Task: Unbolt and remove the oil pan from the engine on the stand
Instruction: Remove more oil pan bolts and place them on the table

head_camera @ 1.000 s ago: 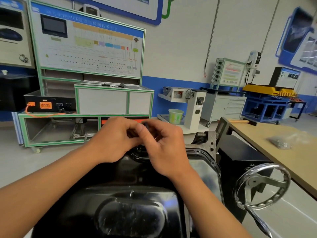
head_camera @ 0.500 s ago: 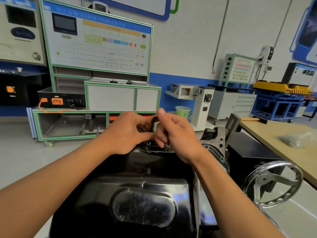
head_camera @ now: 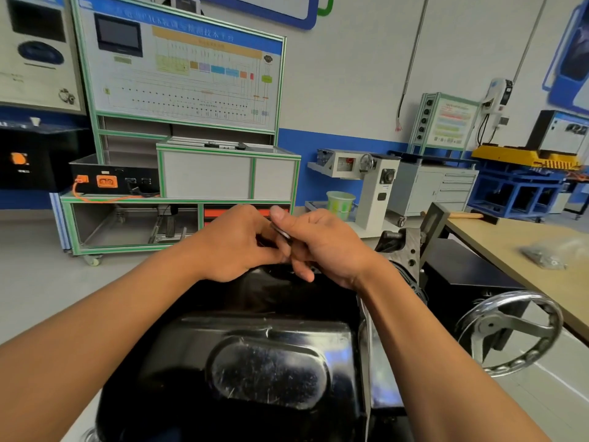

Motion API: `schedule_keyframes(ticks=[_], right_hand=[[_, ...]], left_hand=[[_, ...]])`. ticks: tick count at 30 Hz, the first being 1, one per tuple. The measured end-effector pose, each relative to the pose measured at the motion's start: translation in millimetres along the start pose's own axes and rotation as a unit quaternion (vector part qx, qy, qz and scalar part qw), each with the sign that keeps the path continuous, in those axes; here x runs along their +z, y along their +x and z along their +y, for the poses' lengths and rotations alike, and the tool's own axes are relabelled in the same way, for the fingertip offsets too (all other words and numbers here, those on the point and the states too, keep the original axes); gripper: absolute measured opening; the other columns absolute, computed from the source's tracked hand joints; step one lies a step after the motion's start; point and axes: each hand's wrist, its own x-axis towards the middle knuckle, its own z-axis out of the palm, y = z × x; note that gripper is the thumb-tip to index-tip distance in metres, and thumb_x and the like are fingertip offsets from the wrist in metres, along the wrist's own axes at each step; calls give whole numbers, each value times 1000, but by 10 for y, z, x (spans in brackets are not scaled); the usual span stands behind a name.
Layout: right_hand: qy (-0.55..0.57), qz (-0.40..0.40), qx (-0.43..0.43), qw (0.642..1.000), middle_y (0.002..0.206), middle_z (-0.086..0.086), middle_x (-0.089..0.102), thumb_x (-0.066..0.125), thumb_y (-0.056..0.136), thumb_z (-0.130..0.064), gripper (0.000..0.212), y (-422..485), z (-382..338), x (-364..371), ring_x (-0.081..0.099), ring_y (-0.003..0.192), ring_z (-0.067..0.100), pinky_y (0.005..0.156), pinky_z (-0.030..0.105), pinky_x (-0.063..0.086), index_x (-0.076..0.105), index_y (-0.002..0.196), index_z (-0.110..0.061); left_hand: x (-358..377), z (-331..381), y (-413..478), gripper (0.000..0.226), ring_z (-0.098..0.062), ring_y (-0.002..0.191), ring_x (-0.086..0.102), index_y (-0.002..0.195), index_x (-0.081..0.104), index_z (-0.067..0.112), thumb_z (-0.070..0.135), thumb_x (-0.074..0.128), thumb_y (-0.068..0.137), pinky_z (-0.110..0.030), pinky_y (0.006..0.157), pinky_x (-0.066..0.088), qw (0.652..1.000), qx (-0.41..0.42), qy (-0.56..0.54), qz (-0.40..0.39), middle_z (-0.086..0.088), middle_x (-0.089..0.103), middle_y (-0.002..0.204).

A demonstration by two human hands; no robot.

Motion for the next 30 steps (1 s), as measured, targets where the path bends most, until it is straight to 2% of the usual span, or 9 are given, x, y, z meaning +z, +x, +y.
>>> schedule_keyframes(ticks=[6, 11, 13, 16, 19, 22, 25, 28, 30], right_hand=[[-60, 88, -24, 994, 38, 7, 52, 75, 88, -32, 49, -56, 36, 92, 40, 34, 15, 45, 19, 32, 60, 53, 0], [-61, 182, -140, 971, 51, 9, 65, 70, 86, -4, 21, -131, 107, 130, 58, 49, 16, 53, 28, 51, 73, 66, -11], [-81, 179, -175, 965, 60, -1, 69, 69, 88, -2, 11, -147, 129, 143, 63, 59, 10, 63, 28, 55, 77, 83, -10], [-92, 157, -197, 964, 66, -22, 67, 61, 97, -2, 22, -137, 108, 156, 62, 64, -6, 64, 9, 47, 72, 88, -19], [-88, 144, -181, 969, 67, -12, 64, 66, 94, -4, 14, -112, 87, 149, 56, 62, -1, 63, 14, 45, 72, 86, -14], [-88, 174, -177, 965, 67, 6, 55, 78, 83, -2, 10, -101, 108, 166, 48, 62, 9, 64, 20, 43, 71, 82, -9], [-93, 220, -171, 956, 74, 5, 60, 80, 81, -2, 7, -92, 103, 158, 54, 65, 6, 66, 18, 46, 75, 85, -4], [-144, 218, -177, 949, 75, 6, 57, 74, 88, -6, 5, -105, 108, 136, 52, 71, 9, 70, 21, 44, 77, 86, -7], [-178, 203, -177, 946, 76, 1, 55, 68, 94, -8, 11, -113, 103, 145, 51, 75, 7, 74, 19, 43, 78, 89, -9]], left_hand=[[15, 1, 10, 43, 6, 54, 53, 61, 72, 45, 10, 75, 85, -13, 58, 41, 1000, 20, -5, 5, 16, 66, 56], [33, -63, 55, 34, 5, 63, 60, 66, 74, 44, 12, 76, 78, -15, 63, 45, 999, 12, 24, 45, 13, 72, 66], [36, -104, 75, 20, -2, 67, 63, 75, 79, 32, 12, 78, 79, -26, 66, 51, 997, -1, 21, 75, 4, 75, 70], [23, -125, 74, 8, -8, 66, 67, 80, 80, 23, 16, 83, 78, -28, 66, 54, 995, -7, -7, 104, 4, 76, 72], [19, -105, 67, 13, -9, 63, 62, 74, 77, 28, 18, 84, 77, -33, 62, 51, 995, -6, -18, 99, 3, 72, 66], [23, -99, 69, 21, -11, 67, 57, 70, 73, 29, 12, 81, 79, -40, 66, 51, 996, 6, -22, 85, 0, 67, 64], [22, -113, 68, 11, -10, 71, 64, 82, 78, 24, 14, 82, 79, -40, 69, 54, 996, 0, -36, 76, -2, 73, 73], [-7, -124, 37, 17, -16, 97, 73, 102, 78, 23, 15, 76, 87, -36, 91, 56, 997, -9, -65, 29, 5, 78, 97], [-33, -133, 23, 19, -10, 104, 70, 108, 76, 23, 16, 69, 92, -29, 97, 52, 998, -10, -67, 12, 8, 77, 103]])
